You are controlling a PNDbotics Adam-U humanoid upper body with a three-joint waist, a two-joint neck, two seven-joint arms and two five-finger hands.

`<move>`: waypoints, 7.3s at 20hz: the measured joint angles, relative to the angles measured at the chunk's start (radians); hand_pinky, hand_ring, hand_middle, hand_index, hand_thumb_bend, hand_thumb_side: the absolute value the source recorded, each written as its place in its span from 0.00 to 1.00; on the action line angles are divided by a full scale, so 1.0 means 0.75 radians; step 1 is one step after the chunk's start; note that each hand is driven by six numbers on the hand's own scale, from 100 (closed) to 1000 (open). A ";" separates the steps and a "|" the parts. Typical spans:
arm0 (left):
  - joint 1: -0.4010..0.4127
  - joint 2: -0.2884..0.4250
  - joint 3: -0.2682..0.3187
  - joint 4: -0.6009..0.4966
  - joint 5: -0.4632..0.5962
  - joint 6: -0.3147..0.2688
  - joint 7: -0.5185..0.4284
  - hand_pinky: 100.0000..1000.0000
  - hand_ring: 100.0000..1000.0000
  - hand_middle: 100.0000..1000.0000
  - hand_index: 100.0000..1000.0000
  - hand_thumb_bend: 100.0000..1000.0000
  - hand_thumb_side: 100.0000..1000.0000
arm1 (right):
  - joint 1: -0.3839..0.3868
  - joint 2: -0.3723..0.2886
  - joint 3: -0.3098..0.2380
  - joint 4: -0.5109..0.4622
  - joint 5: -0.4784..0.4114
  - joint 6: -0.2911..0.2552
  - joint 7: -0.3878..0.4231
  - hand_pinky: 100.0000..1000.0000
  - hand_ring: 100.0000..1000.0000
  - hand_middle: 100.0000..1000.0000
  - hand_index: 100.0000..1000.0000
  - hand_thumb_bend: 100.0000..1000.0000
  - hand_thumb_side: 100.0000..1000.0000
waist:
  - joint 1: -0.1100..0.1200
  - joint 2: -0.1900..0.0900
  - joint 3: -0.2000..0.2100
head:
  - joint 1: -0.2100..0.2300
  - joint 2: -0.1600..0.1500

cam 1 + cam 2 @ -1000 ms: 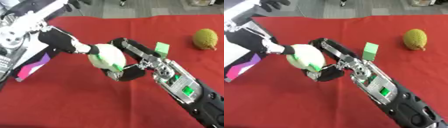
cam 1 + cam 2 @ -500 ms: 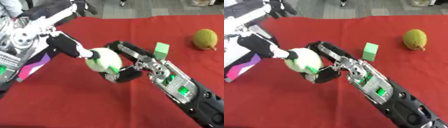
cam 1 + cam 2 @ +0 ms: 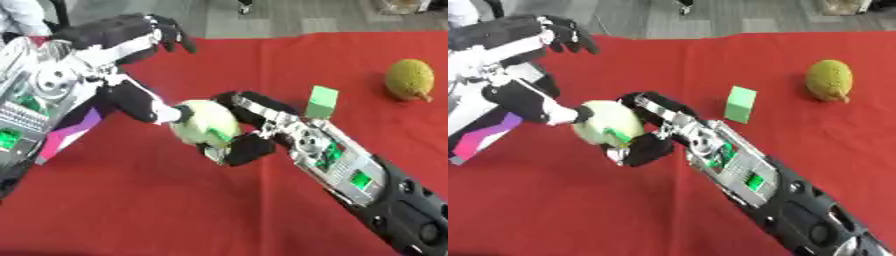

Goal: Pick up the objects with one hand, pass them to the other hand, and then place them into the box on the other side of the table.

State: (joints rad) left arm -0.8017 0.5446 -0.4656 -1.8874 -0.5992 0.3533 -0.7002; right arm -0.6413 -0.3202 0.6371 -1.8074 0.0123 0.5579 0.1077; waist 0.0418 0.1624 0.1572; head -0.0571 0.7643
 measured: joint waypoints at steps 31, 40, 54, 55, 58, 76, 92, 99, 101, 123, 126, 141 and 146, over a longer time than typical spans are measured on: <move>0.024 -0.011 0.083 -0.109 0.076 -0.011 -0.141 0.82 0.83 0.86 0.88 0.68 0.21 | -0.012 -0.012 0.036 -0.077 -0.055 0.046 -0.181 0.77 0.57 0.58 0.67 0.13 0.00 | 0.000 -0.004 0.006 | -0.012 0.000; 0.013 -0.010 0.056 -0.107 0.035 -0.057 -0.231 0.83 0.84 0.86 0.88 0.64 0.21 | -0.014 -0.027 0.032 -0.146 -0.089 0.072 -0.161 0.77 0.57 0.58 0.67 0.14 0.00 | 0.000 -0.004 0.005 | -0.010 0.000; 0.001 -0.009 0.009 -0.082 -0.021 -0.048 -0.139 0.78 0.77 0.75 0.78 0.50 0.28 | -0.024 -0.044 0.014 -0.214 -0.113 0.119 -0.114 0.77 0.57 0.58 0.67 0.15 0.00 | 0.000 -0.004 0.003 | -0.004 0.000; 0.002 -0.008 0.009 -0.083 -0.018 -0.042 -0.124 0.77 0.76 0.74 0.77 0.49 0.29 | -0.024 -0.047 0.011 -0.214 -0.113 0.119 -0.114 0.77 0.57 0.58 0.67 0.15 0.00 | 0.000 -0.004 0.003 | -0.004 0.000; 0.005 -0.002 0.009 -0.097 -0.011 -0.029 -0.090 0.73 0.72 0.68 0.72 0.43 0.28 | -0.024 -0.049 0.005 -0.214 -0.114 0.120 -0.113 0.77 0.57 0.58 0.67 0.16 0.00 | 0.000 -0.004 0.004 | -0.003 0.000; 0.013 -0.001 -0.009 -0.115 0.010 -0.032 0.015 0.62 0.54 0.43 0.49 0.29 0.12 | -0.025 -0.050 0.001 -0.216 -0.092 0.111 -0.080 0.79 0.61 0.62 0.71 0.43 0.00 | 0.000 -0.004 0.005 | 0.001 0.000; 0.012 -0.013 -0.009 -0.115 0.016 -0.001 0.039 0.53 0.45 0.40 0.45 0.40 0.00 | -0.011 -0.049 0.015 -0.187 0.166 -0.062 0.207 0.84 0.77 0.81 0.88 0.65 0.00 | 0.000 -0.004 0.004 | 0.002 0.000; 0.012 -0.013 -0.008 -0.115 0.034 0.019 0.066 0.46 0.38 0.33 0.36 0.44 0.00 | -0.001 -0.049 0.007 -0.170 0.179 -0.092 0.236 0.84 0.78 0.82 0.89 0.66 0.00 | 0.000 -0.004 0.004 | 0.002 0.000; 0.012 -0.013 -0.008 -0.116 0.043 0.021 0.067 0.46 0.37 0.32 0.35 0.44 0.00 | -0.001 -0.048 0.007 -0.170 0.167 -0.089 0.224 0.84 0.78 0.83 0.89 0.66 0.00 | 0.000 -0.004 0.004 | 0.002 0.000; 0.089 0.078 0.077 -0.133 0.061 0.011 0.116 0.38 0.33 0.29 0.31 0.48 0.00 | 0.002 -0.051 0.016 -0.154 0.178 -0.020 0.159 0.85 0.81 0.85 0.90 0.75 0.09 | 0.000 -0.004 0.013 | -0.005 0.000; 0.109 0.095 0.100 -0.133 0.057 0.006 0.144 0.37 0.32 0.27 0.31 0.48 0.00 | 0.007 -0.051 0.017 -0.152 0.179 -0.019 0.158 0.85 0.81 0.85 0.90 0.76 0.10 | 0.000 -0.004 0.014 | -0.006 0.000; 0.336 0.311 0.282 -0.133 0.024 0.081 0.303 0.39 0.34 0.29 0.32 0.45 0.00 | 0.012 -0.074 0.016 -0.129 0.206 -0.010 0.155 0.85 0.81 0.86 0.90 0.77 0.10 | -0.001 -0.004 0.023 | 0.022 0.000; 0.424 0.398 0.356 -0.110 -0.009 0.145 0.351 0.40 0.35 0.30 0.33 0.44 0.00 | 0.012 -0.086 0.013 -0.132 0.206 -0.011 0.155 0.85 0.81 0.85 0.89 0.77 0.10 | -0.001 -0.004 0.025 | 0.054 0.000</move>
State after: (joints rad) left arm -0.4833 0.8432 -0.1989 -1.9697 -0.6061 0.4621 -0.4373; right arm -0.6322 -0.3847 0.6469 -1.9060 0.1669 0.5498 0.2236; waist 0.0407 0.1597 0.1757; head -0.0167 0.7644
